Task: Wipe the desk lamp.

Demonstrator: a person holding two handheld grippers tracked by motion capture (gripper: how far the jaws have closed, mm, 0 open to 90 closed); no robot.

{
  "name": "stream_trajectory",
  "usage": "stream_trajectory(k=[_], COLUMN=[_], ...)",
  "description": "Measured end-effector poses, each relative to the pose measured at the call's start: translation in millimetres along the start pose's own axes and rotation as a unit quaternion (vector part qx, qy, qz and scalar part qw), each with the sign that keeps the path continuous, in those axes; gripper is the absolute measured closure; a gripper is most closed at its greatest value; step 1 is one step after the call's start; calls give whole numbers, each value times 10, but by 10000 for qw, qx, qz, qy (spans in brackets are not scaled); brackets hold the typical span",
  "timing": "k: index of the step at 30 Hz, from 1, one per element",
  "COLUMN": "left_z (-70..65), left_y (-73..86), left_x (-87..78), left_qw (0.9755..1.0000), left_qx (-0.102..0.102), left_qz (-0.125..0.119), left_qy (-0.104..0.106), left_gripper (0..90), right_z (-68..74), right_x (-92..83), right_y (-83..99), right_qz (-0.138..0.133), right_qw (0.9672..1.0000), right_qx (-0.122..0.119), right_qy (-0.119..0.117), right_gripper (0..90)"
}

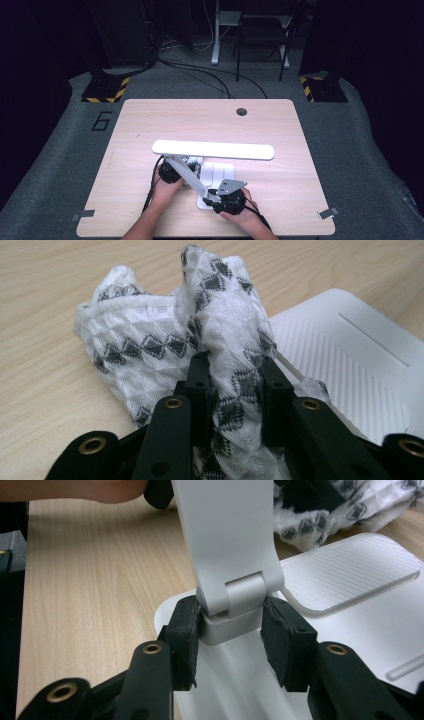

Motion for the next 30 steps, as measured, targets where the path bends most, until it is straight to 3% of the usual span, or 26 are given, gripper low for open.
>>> stream_trajectory(k=[2,3,4,5,6,11,14,21,25,30], left_z=[2,2,17,1,14,52,92,263,321,350], left_y=[-35,-53,-68,-85,-96,-157,-170,-133,-127,-135], left_x=[-47,-68,-99,-111,-137,-253,-334,-488,-498,-523], left_qw=[10000,10000,9999,9999,9999,9997,9995,9994,9993,9987], left_qx=[-10,-23,92,-35,46,-43,-128,13,-106,-214], left_qz=[-49,-81,-59,-143,-119,-252,-271,-193,-193,-255], left_qy=[3,11,38,12,29,-9,-22,-292,-315,-382], left_gripper=[721,720,719,717,716,710,701,681,638,502], right_z=[5,6,10,22,27,17,3,-113,-140,-144], right_x=[2,1,-4,-5,-7,-69,-129,-267,-315,-351], right_y=[3,4,6,6,8,-4,-43,-52,-50,-79], right_qz=[-19,-19,-6,-1,9,-15,-149,-294,-330,-430], right_qw=[10000,10000,9999,9999,9999,9999,9997,9989,9983,9978], right_qx=[42,35,-1,26,26,16,189,335,439,429], right_qy=[-39,-81,-116,-162,-167,-157,-95,121,180,258], right_gripper=[580,549,512,476,457,443,431,425,424,423])
Point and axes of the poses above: each handheld gripper's, and its own axes: x roughly forward along the jaws, y roughly out of its underside, z roughly to its left, the point moved 6 cm from there along x, roughly forward along the jaws, and after that the axes turned 12 degrees about -z, right-handed, at the moved point
